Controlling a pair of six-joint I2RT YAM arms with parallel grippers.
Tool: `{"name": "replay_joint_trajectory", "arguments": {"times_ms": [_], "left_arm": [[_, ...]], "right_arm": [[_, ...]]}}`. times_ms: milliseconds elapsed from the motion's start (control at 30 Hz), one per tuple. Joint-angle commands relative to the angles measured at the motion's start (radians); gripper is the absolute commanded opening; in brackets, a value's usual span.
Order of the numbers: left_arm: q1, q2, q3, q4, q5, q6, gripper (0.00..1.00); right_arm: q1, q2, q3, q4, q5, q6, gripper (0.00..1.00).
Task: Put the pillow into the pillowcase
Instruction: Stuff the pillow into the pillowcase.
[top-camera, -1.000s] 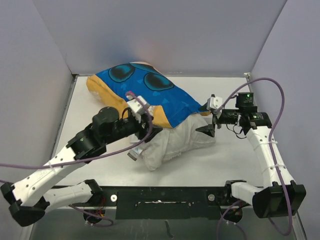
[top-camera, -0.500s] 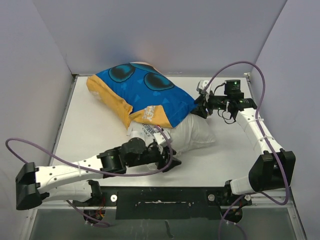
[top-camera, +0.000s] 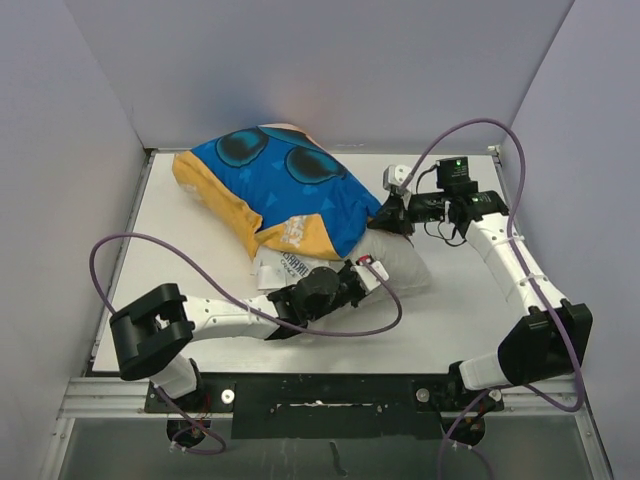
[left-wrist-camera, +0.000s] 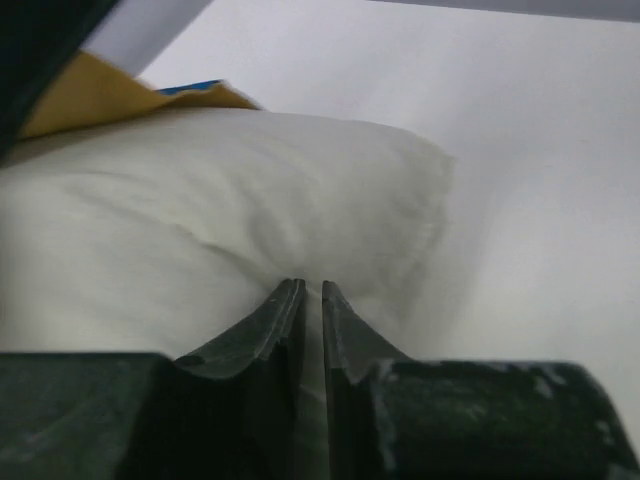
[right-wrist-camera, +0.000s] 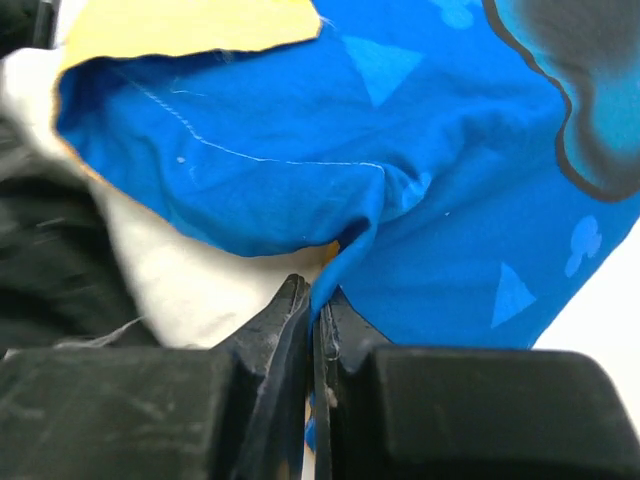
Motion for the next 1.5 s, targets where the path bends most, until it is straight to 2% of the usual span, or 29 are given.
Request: {"name": "replay_joint_trajectory", "arguments": {"times_ms": [0,133,233,333,467,533,600,667,733,800,833,900,967,1067,1167,1233,1267,1367,1400,1467], "left_arm": [[0.123,0.031,0.042,0.168,-0.275,-0.027,0.07],[0.177,0.03,0.032,0.278,-0.416,-0.09,0.02],[0.176,0.068,0.048,0.42,-0.522,-0.061,0.01],[0.154,0.113,0.053,0.584,-0.632,0.011,0.01],[0.126,0.18,0.022,0.886,-0.725,0.184,0.01],[0.135,0.184,0.005,0.911,-0.741,0.167,0.01],[0.151,0.173,-0.043,0.917,-0.708,0.094,0.02],[0.158,0.152,-0.105,0.918,-0.574,0.031,0.05],[0.16,0.126,-0.164,0.915,-0.385,0.004,0.23],[0.153,0.084,-0.243,0.904,-0.197,-0.025,0.43],[0.15,0.054,-0.285,0.882,-0.131,-0.042,0.52],[0.146,-0.053,-0.366,0.787,-0.049,-0.113,0.59],[0.15,-0.181,-0.43,0.642,0.019,-0.205,0.6],[0.15,-0.395,-0.454,0.318,0.115,-0.332,0.6],[0.142,-0.581,-0.435,0.012,0.167,-0.403,0.61],[0.143,-0.69,-0.448,-0.113,0.159,-0.45,0.61],[0.143,-0.74,-0.455,-0.167,0.155,-0.476,0.61],[0.143,-0.862,-0.455,-0.29,0.178,-0.517,0.59],[0.143,-0.882,-0.446,-0.326,0.189,-0.533,0.59],[0.138,-0.889,-0.42,-0.379,0.221,-0.558,0.58]], "right_arm": [[0.024,-0.12,0.093,-0.408,-0.24,-0.282,0.0],[0.071,-0.233,0.037,-0.548,-0.297,-0.334,0.0],[0.134,-0.303,-0.066,-0.508,-0.277,-0.273,0.0],[0.135,-0.342,-0.137,-0.495,-0.278,-0.262,0.0],[0.139,-0.373,-0.166,-0.509,-0.212,-0.277,0.0],[0.141,-0.385,-0.197,-0.492,-0.139,-0.266,0.0],[0.14,-0.402,-0.242,-0.427,-0.051,-0.228,0.0],[0.129,-0.42,-0.291,-0.331,0.06,-0.149,0.0],[0.083,-0.416,-0.324,-0.256,0.167,-0.099,0.0],[0.029,-0.376,-0.31,-0.271,0.184,-0.123,0.01],[0.007,-0.347,-0.287,-0.317,0.156,-0.169,0.07],[-0.016,-0.3,-0.224,-0.424,0.07,-0.278,0.15],[-0.02,-0.278,-0.143,-0.517,0.029,-0.373,0.27],[-0.051,-0.289,-0.055,-0.575,0.017,-0.436,0.47],[-0.157,-0.321,-0.012,-0.544,-0.006,-0.427,0.69],[-0.245,-0.337,-0.029,-0.519,-0.054,-0.445,0.86],[-0.272,-0.339,-0.048,-0.514,-0.08,-0.464,0.9],[-0.24,-0.337,-0.145,-0.548,-0.128,-0.63,0.96],[-0.206,-0.344,-0.186,-0.509,-0.107,-0.647,0.97],[-0.134,-0.37,-0.287,-0.302,0.045,-0.506,0.98]]}}
